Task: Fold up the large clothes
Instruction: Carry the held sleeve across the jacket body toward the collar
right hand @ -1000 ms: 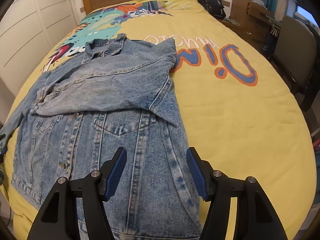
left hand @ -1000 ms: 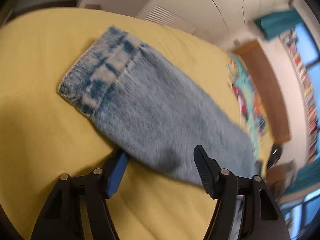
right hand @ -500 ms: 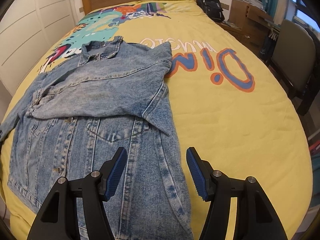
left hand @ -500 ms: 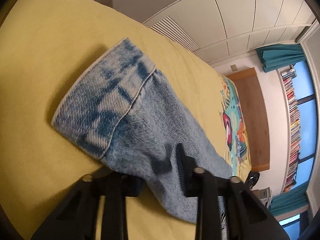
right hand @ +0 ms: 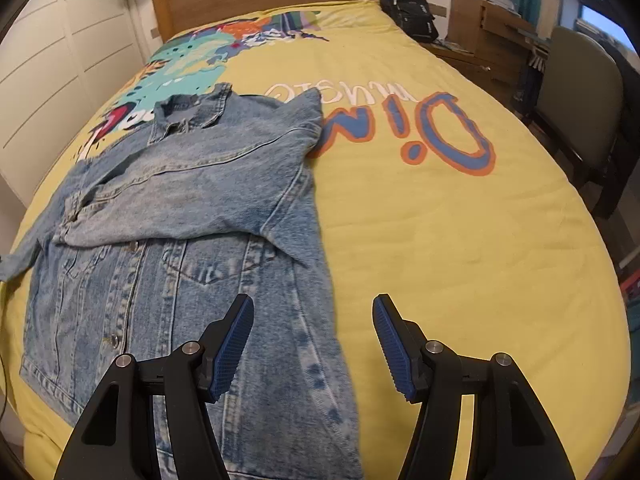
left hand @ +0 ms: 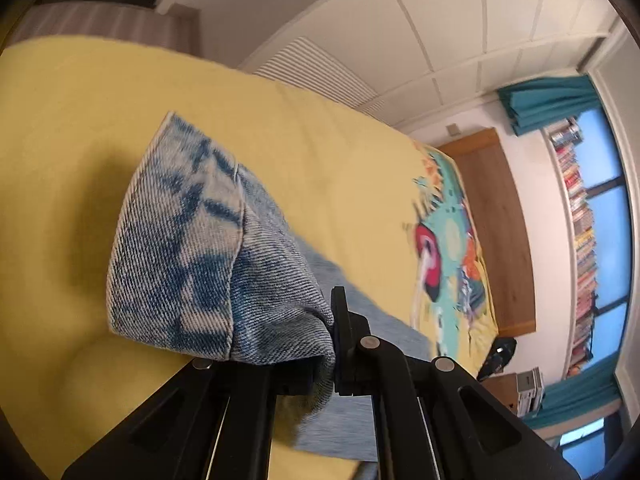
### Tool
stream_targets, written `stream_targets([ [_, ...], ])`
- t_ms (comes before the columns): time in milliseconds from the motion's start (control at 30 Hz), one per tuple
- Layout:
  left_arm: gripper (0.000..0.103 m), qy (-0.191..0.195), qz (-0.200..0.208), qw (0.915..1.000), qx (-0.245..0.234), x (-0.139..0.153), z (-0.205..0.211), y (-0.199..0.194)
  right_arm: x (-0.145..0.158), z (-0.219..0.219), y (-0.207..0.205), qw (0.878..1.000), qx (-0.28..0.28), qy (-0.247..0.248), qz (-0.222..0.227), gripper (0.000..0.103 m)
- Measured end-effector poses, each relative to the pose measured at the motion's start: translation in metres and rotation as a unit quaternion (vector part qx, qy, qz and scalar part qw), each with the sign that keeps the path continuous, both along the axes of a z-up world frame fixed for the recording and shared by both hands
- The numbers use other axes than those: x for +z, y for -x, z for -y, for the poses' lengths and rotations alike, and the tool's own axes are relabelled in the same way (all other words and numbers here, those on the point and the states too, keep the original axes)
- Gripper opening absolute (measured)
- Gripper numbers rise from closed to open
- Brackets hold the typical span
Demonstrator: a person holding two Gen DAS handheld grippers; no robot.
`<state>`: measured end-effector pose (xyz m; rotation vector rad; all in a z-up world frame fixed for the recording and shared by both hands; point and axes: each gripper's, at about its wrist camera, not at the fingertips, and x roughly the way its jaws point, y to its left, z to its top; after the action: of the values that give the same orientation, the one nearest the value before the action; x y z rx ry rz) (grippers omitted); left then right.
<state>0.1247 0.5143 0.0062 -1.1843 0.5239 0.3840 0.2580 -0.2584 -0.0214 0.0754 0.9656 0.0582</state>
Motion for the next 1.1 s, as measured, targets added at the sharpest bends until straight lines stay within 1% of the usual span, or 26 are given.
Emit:
stream_targets([
  [67, 0.004, -0.003, 0.007, 0.9999, -0.008, 0.012, 0.011, -0.016, 0.0, 0.003, 0.002, 1.0, 0.0, 0.003, 0.002, 0.064],
  [133, 0.004, -0.011, 0.005, 0.9997, -0.022, 0.025, 0.024, -0.032, 0.001, 0.004, 0.003, 1.0, 0.003, 0.006, 0.005, 0.064],
  [300, 0.004, -0.023, 0.021, 0.9974, -0.065, 0.055, 0.068, -0.084, 0.005, 0.011, 0.008, 1.0, 0.01, 0.001, 0.011, 0.064],
  [367, 0.004, -0.038, 0.021, 0.9948, -0.092, 0.067, 0.094, -0.111, 0.007, 0.016, 0.01, 1.0, 0.012, -0.003, 0.012, 0.064],
  [500, 0.004, -0.06, 0.027, 0.9881, -0.139, 0.084, 0.144, -0.152, 0.009, 0.024, 0.014, 1.0, 0.016, 0.0, 0.012, 0.064],
  [667, 0.004, -0.082, 0.039, 0.9752, -0.202, 0.103, 0.216, -0.209, 0.01, 0.038, 0.02, 1.0, 0.013, 0.001, 0.011, 0.064],
  [800, 0.004, -0.087, 0.048, 0.9638, -0.247, 0.111, 0.275, -0.242, 0.009, 0.051, 0.026, 1.0, 0.007, 0.0, 0.01, 0.064],
  [867, 0.004, -0.093, 0.052, 0.9563, -0.272, 0.114, 0.307, -0.257, 0.009, 0.057, 0.03, 1.0, 0.004, 0.002, 0.01, 0.064],
  [1000, 0.003, -0.101, 0.051, 0.9402, -0.321, 0.107, 0.364, -0.281, 0.005, 0.072, 0.035, 1.0, -0.008, 0.005, 0.004, 0.064],
  [1100, 0.003, -0.097, 0.052, 0.9288, -0.354, 0.096, 0.398, -0.284, 0.001, 0.084, 0.038, 1.0, -0.02, 0.003, -0.001, 0.064],
])
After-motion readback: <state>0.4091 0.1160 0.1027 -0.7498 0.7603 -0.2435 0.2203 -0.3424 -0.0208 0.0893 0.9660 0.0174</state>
